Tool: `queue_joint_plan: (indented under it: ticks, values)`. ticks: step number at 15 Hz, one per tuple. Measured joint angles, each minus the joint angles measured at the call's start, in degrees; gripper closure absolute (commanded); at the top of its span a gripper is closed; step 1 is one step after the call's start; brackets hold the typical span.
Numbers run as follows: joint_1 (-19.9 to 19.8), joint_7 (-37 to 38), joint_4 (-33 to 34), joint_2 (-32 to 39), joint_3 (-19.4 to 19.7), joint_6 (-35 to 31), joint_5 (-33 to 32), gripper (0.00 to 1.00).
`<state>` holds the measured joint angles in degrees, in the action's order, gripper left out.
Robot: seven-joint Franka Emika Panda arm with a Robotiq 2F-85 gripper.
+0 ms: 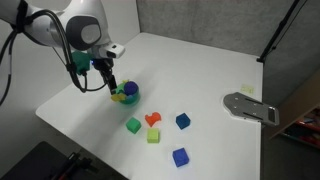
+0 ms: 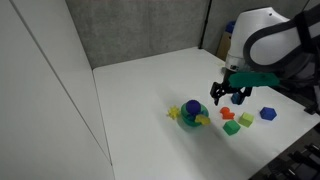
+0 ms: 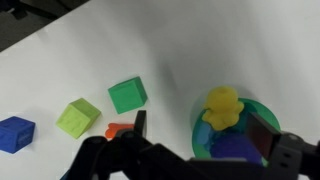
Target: Remove the yellow duck toy from the green bowl and put it on top to the blue block on the worktop
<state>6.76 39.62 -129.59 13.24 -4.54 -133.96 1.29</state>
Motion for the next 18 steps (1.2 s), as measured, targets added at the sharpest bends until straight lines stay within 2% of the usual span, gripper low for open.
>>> queue_joint_plan:
  ticks: [9, 18]
  values:
    - [2.9, -2.8, 7.7, 10.4, -0.4, 0.0, 2.0, 0.00]
    - [5.7, -2.9, 15.0, 20.3, 2.0, 0.1, 1.2, 0.00]
